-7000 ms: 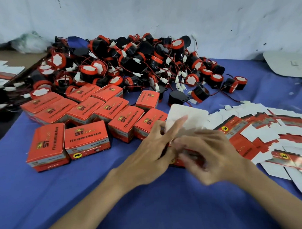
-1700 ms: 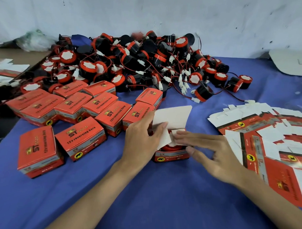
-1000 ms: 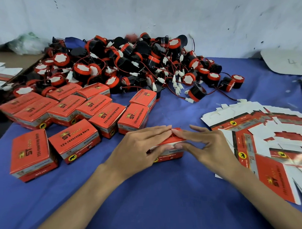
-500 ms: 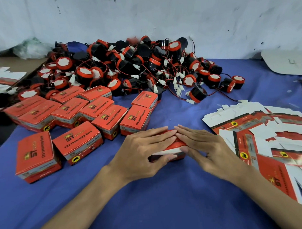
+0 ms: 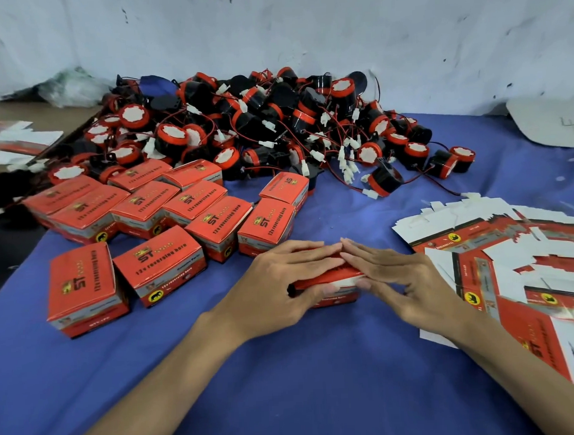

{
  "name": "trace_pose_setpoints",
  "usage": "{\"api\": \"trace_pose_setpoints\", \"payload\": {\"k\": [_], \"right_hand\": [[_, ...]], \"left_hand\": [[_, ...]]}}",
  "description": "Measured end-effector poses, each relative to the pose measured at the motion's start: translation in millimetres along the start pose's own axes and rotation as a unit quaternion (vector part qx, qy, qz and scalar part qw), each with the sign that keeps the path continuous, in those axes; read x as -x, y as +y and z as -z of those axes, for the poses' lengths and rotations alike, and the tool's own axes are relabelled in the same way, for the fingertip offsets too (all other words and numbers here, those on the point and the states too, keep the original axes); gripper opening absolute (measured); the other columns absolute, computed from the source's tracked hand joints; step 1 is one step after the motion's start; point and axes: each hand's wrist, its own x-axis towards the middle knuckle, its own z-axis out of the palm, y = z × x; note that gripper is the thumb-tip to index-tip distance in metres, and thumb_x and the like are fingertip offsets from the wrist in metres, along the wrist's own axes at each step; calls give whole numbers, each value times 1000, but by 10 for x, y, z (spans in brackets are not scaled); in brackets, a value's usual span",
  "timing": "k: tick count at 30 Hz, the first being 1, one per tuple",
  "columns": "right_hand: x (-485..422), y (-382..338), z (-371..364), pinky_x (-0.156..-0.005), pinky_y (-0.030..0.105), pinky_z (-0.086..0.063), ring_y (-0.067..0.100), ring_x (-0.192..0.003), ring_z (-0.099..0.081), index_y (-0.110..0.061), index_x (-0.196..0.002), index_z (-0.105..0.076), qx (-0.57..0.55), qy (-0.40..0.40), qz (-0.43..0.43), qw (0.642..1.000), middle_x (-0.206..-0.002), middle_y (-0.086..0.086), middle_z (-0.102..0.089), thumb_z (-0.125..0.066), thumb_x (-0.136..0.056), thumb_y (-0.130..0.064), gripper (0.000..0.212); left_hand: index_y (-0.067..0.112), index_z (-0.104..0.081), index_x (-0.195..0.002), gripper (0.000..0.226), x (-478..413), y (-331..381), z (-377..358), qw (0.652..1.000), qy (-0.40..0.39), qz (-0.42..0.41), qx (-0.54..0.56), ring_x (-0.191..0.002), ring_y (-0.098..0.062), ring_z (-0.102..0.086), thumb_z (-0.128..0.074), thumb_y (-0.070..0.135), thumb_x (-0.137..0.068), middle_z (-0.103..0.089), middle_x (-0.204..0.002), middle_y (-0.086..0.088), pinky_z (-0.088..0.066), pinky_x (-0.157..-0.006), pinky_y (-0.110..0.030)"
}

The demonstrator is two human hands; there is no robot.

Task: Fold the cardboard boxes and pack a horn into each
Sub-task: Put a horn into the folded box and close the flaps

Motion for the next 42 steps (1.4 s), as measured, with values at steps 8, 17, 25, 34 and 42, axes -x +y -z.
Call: {"api": "trace_pose_setpoints", "payload": {"k": [8,17,25,34,42], "right_hand": [[-3,-51,-93,-102,26,-44,13,-118,-56,-3,-117,-59,-6,70,-15,997,-122,5,-61,-66,-79,10,40],[10,-108,-192,-92,25,-50,6,-109,-59,-6,-118,-61,70,125,18,990,-120,-1,-61,-59,-89,-14,30],[32,-69,-164,-93,35,-51,21,-115,-60,-3,-117,-63,124,93,54,986,-122,4,-62,-58,-90,-16,31],[-7,-116,-125,-98,25,-47,14,-115,-60,0,-113,-64,-20,102,-40,994,-119,7,-64,-67,-83,-1,30],[-1,-99,-35,-89,25,-52,15,-103,-67,3,-90,-73,-21,117,-7,993,-103,10,-70,-62,-80,6,16]], "left_hand": [[1,-64,-120,43,-8,-27,-75,998,30,-52,-24,-127,-24,-52,-72,19,-81,-59,-130,-13,-43,-106,-35],[0,-66,-117,40,-47,-21,-63,998,35,-44,-6,-123,-26,-55,-72,15,-81,-62,-126,-12,-47,-102,-39],[-1,-69,-111,34,-44,-19,-87,996,54,-68,-29,-120,-28,-57,-64,22,-86,-65,-120,-14,-47,-101,-37],[11,-68,-117,33,-30,-41,-104,995,72,-61,-38,-121,-25,-58,-68,24,-87,-63,-125,-6,-50,-98,-42],[14,-70,-113,26,-7,-69,-108,993,62,-91,-51,-122,-28,-57,-66,23,-88,-64,-124,-3,-45,-98,-59]]}}
